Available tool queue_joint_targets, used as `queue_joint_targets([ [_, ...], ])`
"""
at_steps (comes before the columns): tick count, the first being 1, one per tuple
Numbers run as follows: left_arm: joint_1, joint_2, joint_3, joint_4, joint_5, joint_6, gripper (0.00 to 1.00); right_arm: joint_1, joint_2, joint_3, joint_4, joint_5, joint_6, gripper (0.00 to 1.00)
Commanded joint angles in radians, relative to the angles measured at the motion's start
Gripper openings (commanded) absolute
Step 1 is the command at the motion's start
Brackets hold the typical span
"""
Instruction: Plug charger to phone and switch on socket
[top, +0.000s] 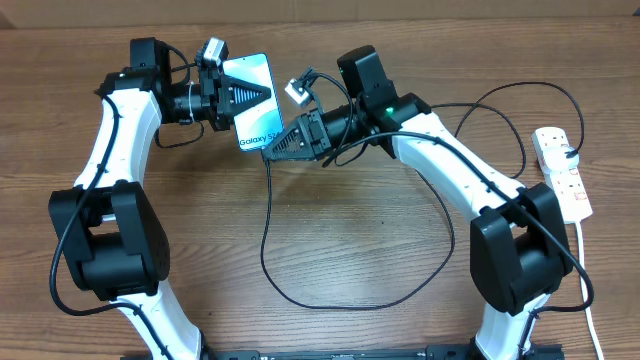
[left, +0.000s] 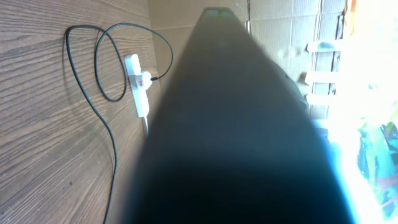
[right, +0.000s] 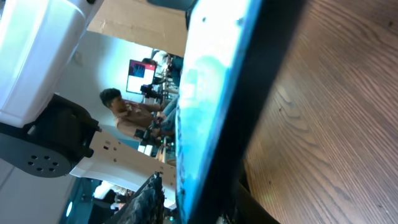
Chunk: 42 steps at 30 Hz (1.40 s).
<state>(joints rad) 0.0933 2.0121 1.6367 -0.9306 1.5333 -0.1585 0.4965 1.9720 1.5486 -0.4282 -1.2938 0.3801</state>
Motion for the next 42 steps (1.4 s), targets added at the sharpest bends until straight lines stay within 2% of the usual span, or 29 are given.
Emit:
queue_joint_targets([
  [1,0.002,-0.041,0.002,0.0,0.03,-0.014,0.04,0.008,-0.031,0.017,0.009,-0.009,-0.007,0.3],
  [3,0.002,-0.041,0.002,0.0,0.031,-0.014,0.04,0.008,-0.031,0.017,0.011,-0.009,-0.007,0.23],
  [4,0.002,-0.041,0.002,0.0,0.031,-0.014,0.04,0.008,-0.031,0.017,0.013,-0.008,-0.006,0.13],
  [5,0.002,-0.041,0.002,0.0,0.031,-0.014,0.04,0.008,-0.031,0.017,0.014,-0.008,-0.006,0.08],
  [8,0.002,-0.041,0.002,0.0,0.032,-0.015,0.04,0.008,-0.031,0.017,0.015,0.003,0.016,0.04],
  [11,0.002,-0.041,0.002,-0.002,0.031,-0.014,0.04,0.008,-0.031,0.017,0.03,0.013,0.018,0.04],
  [19,-0.011,-0.041,0.002,-0.004,0.031,-0.008,0.04,0.0,-0.031,0.017,0.2,0.021,0.195,0.04],
  [30,-0.017,-0.041,0.002,-0.015,0.031,-0.002,0.04,-0.02,-0.031,0.017,0.285,0.108,0.282,0.05],
  [31,-0.017,-0.041,0.002,-0.015,0.031,-0.002,0.04,-0.027,-0.031,0.017,0.301,0.108,0.29,0.34],
  [32,-0.017,-0.041,0.002,-0.015,0.031,-0.002,0.04,-0.042,-0.031,0.017,0.327,0.106,0.303,0.88],
  [33,-0.017,-0.041,0.002,-0.015,0.031,-0.002,0.04,-0.051,-0.031,0.017,0.33,0.107,0.304,1.0],
  [42,-0.019,-0.041,0.002,-0.015,0.031,-0.002,0.04,-0.073,-0.031,0.017,0.33,0.006,0.301,1.0],
])
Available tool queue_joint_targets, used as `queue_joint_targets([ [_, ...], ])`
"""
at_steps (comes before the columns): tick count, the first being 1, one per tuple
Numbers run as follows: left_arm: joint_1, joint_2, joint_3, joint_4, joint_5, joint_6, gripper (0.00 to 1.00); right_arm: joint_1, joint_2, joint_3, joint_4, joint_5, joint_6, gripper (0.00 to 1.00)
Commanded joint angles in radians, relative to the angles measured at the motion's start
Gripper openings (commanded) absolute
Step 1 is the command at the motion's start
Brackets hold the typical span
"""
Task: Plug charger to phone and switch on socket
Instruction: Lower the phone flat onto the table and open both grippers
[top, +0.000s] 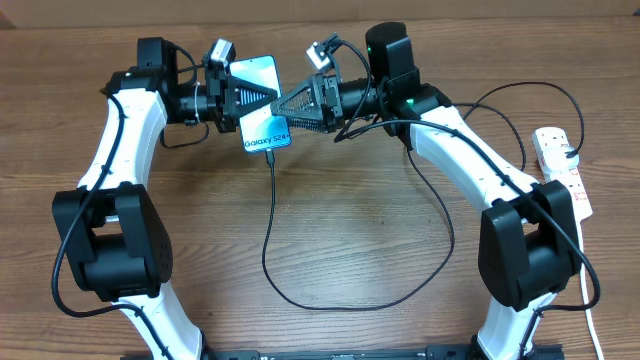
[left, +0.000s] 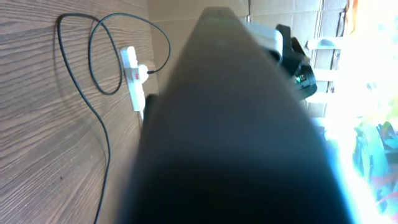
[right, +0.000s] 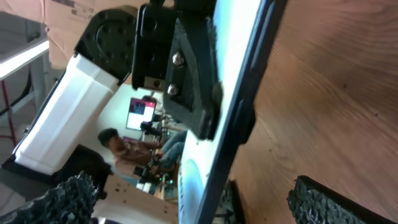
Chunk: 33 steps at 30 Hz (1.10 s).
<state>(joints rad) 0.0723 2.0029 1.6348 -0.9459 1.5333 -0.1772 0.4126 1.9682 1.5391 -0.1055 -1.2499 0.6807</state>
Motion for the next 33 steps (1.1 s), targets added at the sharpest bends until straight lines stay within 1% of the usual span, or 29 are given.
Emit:
queue_joint_targets([
  [1,-0.002,-0.032,0.004,0.0,0.031,0.017,0.04,0.011,-0.027,0.027,0.008,-0.034,0.0,0.99],
  [2,-0.007,-0.032,0.004,0.0,0.031,0.017,0.04,0.011,-0.027,0.027,0.008,-0.034,0.0,0.93],
  [3,-0.013,-0.032,0.004,0.0,0.031,0.016,0.04,0.011,-0.027,0.027,0.007,-0.034,0.0,0.82],
  [5,-0.03,-0.032,0.004,0.001,0.03,0.017,0.04,0.011,-0.027,0.027,-0.005,-0.035,0.004,0.52],
  [6,-0.038,-0.032,0.004,0.002,0.03,0.017,0.04,0.011,-0.027,0.027,-0.017,-0.036,0.005,0.45],
  [9,-0.058,-0.032,0.004,0.005,0.027,0.017,0.04,0.011,-0.027,0.027,-0.063,-0.039,0.004,0.44],
  [11,-0.066,-0.032,0.004,0.005,0.027,0.017,0.04,0.011,-0.027,0.027,-0.081,-0.038,0.003,0.41],
  [15,-0.081,-0.032,0.004,0.006,0.025,0.017,0.04,0.011,-0.027,0.027,-0.087,-0.038,0.003,0.18],
  [18,-0.082,-0.032,0.004,0.005,-0.021,0.016,0.04,0.011,-0.027,0.027,-0.087,-0.038,0.003,0.04],
  [19,-0.082,-0.032,0.004,0.005,-0.029,0.016,0.04,0.011,-0.027,0.027,-0.087,-0.038,0.003,0.04],
  [20,-0.082,-0.032,0.004,0.005,-0.042,0.016,0.07,0.011,-0.027,0.027,-0.087,-0.038,0.0,0.04],
  [22,-0.082,-0.032,0.004,0.005,-0.07,0.016,0.2,0.011,-0.027,0.027,-0.087,-0.031,0.0,0.04],
  [23,-0.082,-0.032,0.004,0.005,-0.09,0.016,0.31,0.01,-0.027,0.027,-0.087,-0.024,0.0,0.04],
  [26,-0.077,-0.032,0.004,0.005,-0.2,0.015,0.54,0.01,-0.027,0.027,-0.091,0.003,0.0,0.04],
  [28,-0.072,-0.032,0.004,0.005,-0.284,0.015,0.61,0.008,-0.027,0.027,-0.115,0.031,0.0,0.04],
  [30,-0.064,-0.032,0.004,0.004,-0.373,0.01,0.66,0.0,-0.027,0.027,-0.178,0.077,-0.026,0.04],
  [33,-0.05,-0.032,0.004,0.004,-0.473,-0.012,0.7,-0.007,-0.027,0.027,-0.31,0.177,-0.101,0.04],
])
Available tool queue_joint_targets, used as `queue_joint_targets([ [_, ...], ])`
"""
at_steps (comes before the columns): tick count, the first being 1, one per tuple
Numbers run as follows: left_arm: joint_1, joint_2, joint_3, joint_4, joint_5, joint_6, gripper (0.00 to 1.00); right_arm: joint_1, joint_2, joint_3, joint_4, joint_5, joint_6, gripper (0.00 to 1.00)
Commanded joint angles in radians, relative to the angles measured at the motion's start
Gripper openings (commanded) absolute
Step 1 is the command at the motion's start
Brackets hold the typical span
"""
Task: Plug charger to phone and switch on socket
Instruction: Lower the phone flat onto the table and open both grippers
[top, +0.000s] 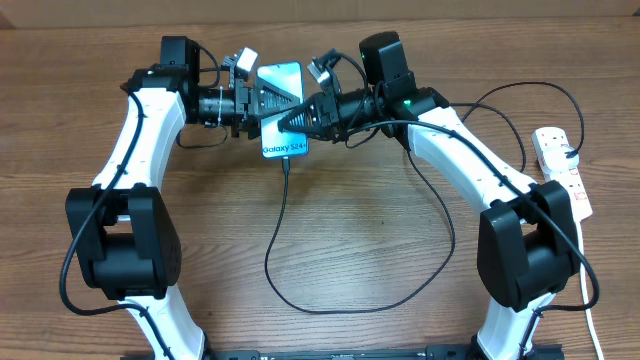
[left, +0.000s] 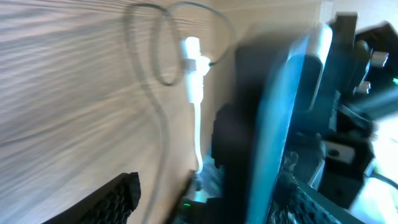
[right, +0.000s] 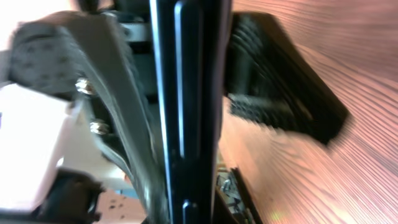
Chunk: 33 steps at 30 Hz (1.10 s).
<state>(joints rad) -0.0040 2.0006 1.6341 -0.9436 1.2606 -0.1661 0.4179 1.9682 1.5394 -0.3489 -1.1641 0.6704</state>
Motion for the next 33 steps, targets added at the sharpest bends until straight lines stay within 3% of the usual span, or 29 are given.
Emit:
queue_joint_targets([
  [1,0.031,-0.029,0.005,0.002,-0.224,-0.023,0.71,-0.012,-0.027,0.026,-0.135,0.152,-0.119,0.04],
  [7,0.051,-0.029,0.005,0.002,-0.407,-0.027,0.75,-0.005,-0.027,0.017,-0.332,0.399,-0.243,0.04],
  [11,0.051,-0.029,0.005,-0.008,-0.648,-0.049,1.0,0.004,-0.025,-0.016,-0.364,0.5,-0.256,0.04],
  [16,0.051,-0.029,0.005,-0.053,-0.892,-0.06,0.99,0.004,-0.017,-0.101,-0.353,0.538,-0.256,0.04],
  [21,0.05,-0.029,0.005,-0.063,-0.97,-0.059,1.0,0.004,0.018,-0.181,-0.306,0.534,-0.252,0.04],
  [33,0.05,-0.029,0.005,-0.062,-0.976,-0.059,1.0,0.045,0.158,-0.194,-0.235,0.475,-0.253,0.04],
])
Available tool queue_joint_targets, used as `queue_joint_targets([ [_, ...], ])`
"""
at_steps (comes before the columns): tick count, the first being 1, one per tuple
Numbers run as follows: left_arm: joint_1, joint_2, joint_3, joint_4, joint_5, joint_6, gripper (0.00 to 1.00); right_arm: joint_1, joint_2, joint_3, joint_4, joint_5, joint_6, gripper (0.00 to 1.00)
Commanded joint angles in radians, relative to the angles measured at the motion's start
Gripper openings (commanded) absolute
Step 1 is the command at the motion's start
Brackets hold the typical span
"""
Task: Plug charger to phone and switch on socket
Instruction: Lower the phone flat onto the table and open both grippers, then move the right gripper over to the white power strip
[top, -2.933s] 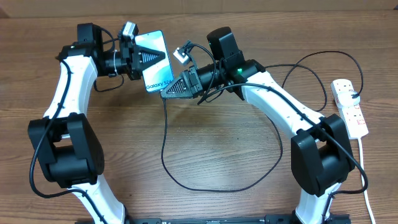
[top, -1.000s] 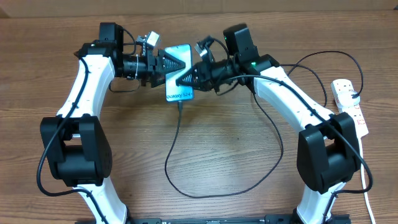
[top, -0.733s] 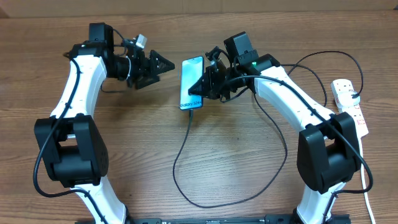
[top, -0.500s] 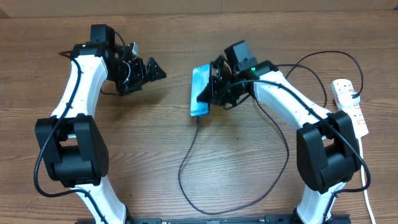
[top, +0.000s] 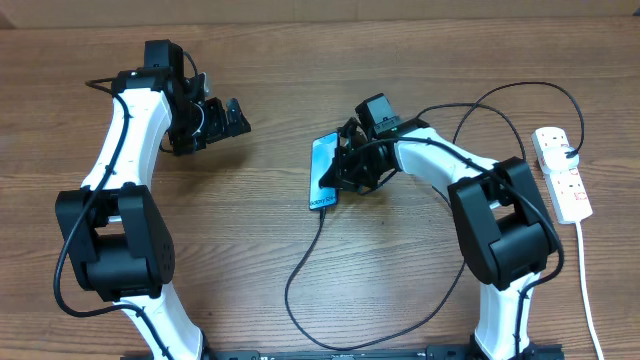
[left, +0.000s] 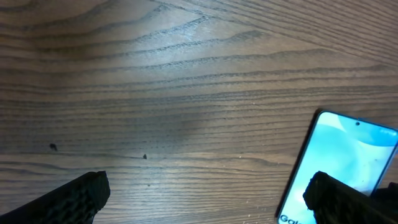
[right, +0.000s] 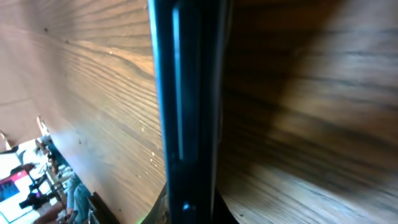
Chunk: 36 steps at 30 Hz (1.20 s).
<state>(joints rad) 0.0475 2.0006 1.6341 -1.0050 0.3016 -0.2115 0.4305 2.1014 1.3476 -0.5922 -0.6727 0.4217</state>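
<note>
The phone (top: 322, 172), its blue screen lit, stands tilted low over the table right of centre, with my right gripper (top: 338, 176) shut on its edges. A black charger cable (top: 300, 265) runs from the phone's near end and loops across the table. The right wrist view shows only the phone's dark edge (right: 186, 93) between the right gripper (right: 189, 208). My left gripper (top: 232, 115) is open and empty at the back left. In the left wrist view the left gripper (left: 208, 199) looks at bare wood, with the phone (left: 342, 165) at the lower right.
A white power strip (top: 560, 172) lies at the table's right edge, with a black plug in its far socket and a white lead running toward the front. The black cable (top: 500, 95) arcs over from it behind my right arm.
My left gripper has let go of the phone and moved away to the back left. The right gripper, still shut on the phone, has moved it right and down toward the table.
At first my left gripper held the phone up at the back while the right gripper was at its lower end. Then the cable hung from the phone and the right gripper stood open beside it. Later both were at the phone; now only the right holds it.
</note>
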Motion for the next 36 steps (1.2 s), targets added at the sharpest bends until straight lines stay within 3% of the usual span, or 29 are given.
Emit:
queue_joint_targets([
  [1,-0.002,-0.029,0.005,0.0,-0.017,-0.014,1.0,0.04,0.027,-0.002,0.014,-0.016,-0.005,0.05],
  [16,-0.002,-0.029,0.005,0.0,-0.017,-0.014,1.0,0.062,0.029,-0.002,0.019,0.143,-0.004,0.41],
  [22,-0.002,-0.029,0.005,0.0,-0.017,-0.014,1.0,0.062,0.029,-0.002,0.019,0.191,-0.004,0.43],
  [25,-0.002,-0.029,0.005,0.0,-0.017,-0.014,1.0,0.061,0.029,-0.002,0.014,0.235,0.023,0.54],
  [27,-0.002,-0.029,0.005,0.0,-0.017,-0.014,1.0,0.056,0.029,-0.002,0.008,0.267,0.064,0.56],
  [36,-0.002,-0.029,0.005,0.0,-0.017,-0.014,1.0,0.038,0.029,-0.002,0.008,0.291,0.102,0.58],
])
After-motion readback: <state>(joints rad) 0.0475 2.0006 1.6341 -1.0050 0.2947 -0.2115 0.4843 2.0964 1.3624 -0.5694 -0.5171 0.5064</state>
